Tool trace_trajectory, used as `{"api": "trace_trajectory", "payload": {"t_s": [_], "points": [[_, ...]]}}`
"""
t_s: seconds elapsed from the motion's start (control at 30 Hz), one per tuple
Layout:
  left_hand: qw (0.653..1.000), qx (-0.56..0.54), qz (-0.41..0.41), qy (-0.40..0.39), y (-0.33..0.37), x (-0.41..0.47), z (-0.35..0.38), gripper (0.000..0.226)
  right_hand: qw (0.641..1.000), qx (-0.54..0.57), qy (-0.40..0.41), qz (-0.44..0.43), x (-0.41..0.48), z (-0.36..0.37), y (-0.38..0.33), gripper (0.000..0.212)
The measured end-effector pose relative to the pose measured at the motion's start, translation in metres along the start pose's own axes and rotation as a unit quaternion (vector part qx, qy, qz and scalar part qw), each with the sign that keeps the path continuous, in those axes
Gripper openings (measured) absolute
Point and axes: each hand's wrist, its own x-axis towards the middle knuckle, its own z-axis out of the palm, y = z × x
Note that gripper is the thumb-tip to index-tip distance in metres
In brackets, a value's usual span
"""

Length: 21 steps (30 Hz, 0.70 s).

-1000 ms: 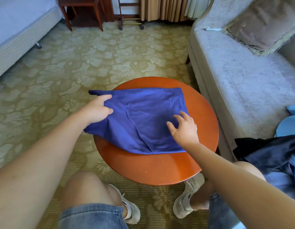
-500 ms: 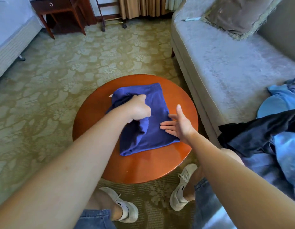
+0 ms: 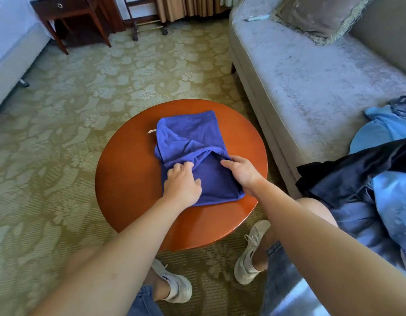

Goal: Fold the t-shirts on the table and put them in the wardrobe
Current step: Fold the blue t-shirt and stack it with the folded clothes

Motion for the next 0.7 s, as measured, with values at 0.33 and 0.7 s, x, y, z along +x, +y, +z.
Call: {"api": "trace_trajectory", "payload": {"t_s": [0.33,0.7], "points": [[0.996,0.028,-0.057,0.066,-0.062,-0.019,0.019,0.111,0.897,-0.326,0.001,-0.299,-0.045,0.05,-0.022,0.072],[0.995,0.015,-0.075,0.067,-0.105,-0.009,0.006,0.119,0.888,-0.365,0.067,-0.272,0.003,0.08,-0.04,0.09]]}}
